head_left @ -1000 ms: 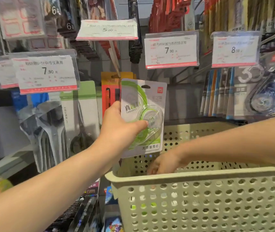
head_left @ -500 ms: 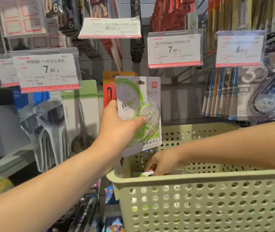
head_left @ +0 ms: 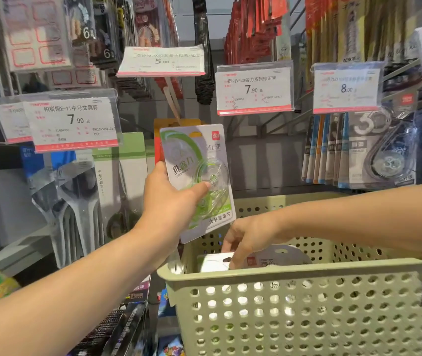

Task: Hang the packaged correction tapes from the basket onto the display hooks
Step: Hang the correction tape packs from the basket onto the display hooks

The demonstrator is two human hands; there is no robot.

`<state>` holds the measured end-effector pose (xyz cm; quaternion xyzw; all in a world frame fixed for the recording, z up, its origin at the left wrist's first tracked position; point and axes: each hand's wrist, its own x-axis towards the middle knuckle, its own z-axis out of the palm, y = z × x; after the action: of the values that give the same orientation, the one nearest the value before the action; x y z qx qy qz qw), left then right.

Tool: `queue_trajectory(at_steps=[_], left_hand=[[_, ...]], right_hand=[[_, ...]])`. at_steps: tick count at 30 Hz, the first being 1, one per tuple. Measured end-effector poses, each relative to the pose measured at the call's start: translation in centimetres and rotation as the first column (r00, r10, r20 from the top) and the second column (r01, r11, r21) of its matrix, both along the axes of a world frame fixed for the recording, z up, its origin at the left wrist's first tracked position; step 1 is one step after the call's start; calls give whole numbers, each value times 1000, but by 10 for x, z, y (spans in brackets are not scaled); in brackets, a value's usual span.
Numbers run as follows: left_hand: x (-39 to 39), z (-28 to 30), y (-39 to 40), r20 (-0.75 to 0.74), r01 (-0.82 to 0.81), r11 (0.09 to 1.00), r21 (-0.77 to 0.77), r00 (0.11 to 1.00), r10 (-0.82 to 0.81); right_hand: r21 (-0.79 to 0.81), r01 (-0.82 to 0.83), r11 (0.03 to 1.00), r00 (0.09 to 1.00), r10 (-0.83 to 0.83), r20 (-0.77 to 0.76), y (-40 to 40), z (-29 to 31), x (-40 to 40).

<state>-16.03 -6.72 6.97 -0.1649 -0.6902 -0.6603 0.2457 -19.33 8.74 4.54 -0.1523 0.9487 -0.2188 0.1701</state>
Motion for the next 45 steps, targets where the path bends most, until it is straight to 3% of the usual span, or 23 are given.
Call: queue_trajectory(at_steps=[6,16,27,36,45], left_hand=[[0,0,0,-13,-14,1000,3,1000,14],[2,1,1,-76,36,998,-55,996,-40],[2,2,3,-129,3,996,-86,992,-14],[1,3,-3,-115,124,992,-26,985,-126],[-3,4,-12,-117,278,960,-4,954,-277]], right_hand=[[57,-107,993,994,109,-31,9,9,15],[-263,-49,963,999,42,-29,23,7,14],[-436,-97,895,992,49,-120,34,30,31],[-590,-64,805,950,-131,-282,49,44,43],[-706,-97,702,839,-324,-437,50,64,48]])
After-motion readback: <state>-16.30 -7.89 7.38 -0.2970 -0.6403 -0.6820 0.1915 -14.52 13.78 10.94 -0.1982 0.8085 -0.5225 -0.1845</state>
